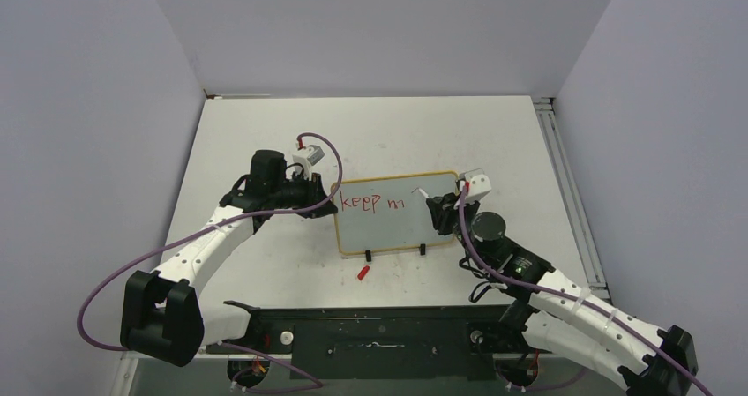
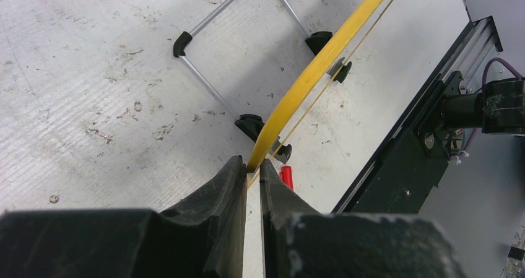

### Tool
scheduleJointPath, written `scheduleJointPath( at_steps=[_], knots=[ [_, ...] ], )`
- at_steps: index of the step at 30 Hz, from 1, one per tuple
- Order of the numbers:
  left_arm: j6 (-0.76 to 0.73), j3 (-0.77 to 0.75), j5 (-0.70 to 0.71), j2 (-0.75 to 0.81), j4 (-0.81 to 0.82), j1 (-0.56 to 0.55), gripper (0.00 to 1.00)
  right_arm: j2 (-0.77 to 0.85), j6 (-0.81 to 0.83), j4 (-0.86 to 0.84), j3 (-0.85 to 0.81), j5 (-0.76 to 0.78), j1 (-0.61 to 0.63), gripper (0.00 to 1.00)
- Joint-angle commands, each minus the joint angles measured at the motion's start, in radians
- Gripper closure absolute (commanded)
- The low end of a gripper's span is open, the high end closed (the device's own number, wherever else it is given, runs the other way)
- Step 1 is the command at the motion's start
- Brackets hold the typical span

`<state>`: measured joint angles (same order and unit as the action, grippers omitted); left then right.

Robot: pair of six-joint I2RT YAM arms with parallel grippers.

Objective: Write a sentence on the whiteboard

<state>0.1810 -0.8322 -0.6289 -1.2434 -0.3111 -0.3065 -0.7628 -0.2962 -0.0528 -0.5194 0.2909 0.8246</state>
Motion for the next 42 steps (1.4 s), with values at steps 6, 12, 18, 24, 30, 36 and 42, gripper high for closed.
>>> scheduleJointPath(
  at_steps=[6, 12, 18, 24, 30, 36, 42],
  knots=[
    [-0.003, -0.041, 0.009, 0.013, -0.008, -0.002, 1.0, 0.025, -0.002, -0.058, 0.025, -0.104, -0.004, 0.95],
    [-0.002, -0.041, 0.006, 0.015, -0.007, -0.002, 1.0, 0.017, -0.013, -0.066, 0.036, -0.131, 0.001, 0.95],
    [0.0, -0.04, 0.003, 0.011, -0.005, -0.002, 1.0, 0.002, -0.017, -0.062, 0.038, -0.097, 0.01, 0.95],
    [0.0, -0.041, 0.003, 0.012, -0.004, -0.002, 1.0, -0.029, -0.019, -0.073, 0.045, -0.081, 0.016, 0.95],
    [0.0, -0.038, 0.002, 0.014, -0.004, -0.002, 1.0, -0.033, -0.024, -0.093, 0.049, -0.057, 0.022, 0.95],
    [0.0, -0.04, 0.0, 0.013, -0.003, -0.002, 1.0, -0.056, -0.022, -0.112, 0.049, -0.051, 0.023, 0.95],
    [0.002, -0.041, -0.005, 0.014, -0.002, -0.002, 1.0, -0.083, -0.017, -0.113, 0.042, -0.058, 0.034, 0.95]
  ],
)
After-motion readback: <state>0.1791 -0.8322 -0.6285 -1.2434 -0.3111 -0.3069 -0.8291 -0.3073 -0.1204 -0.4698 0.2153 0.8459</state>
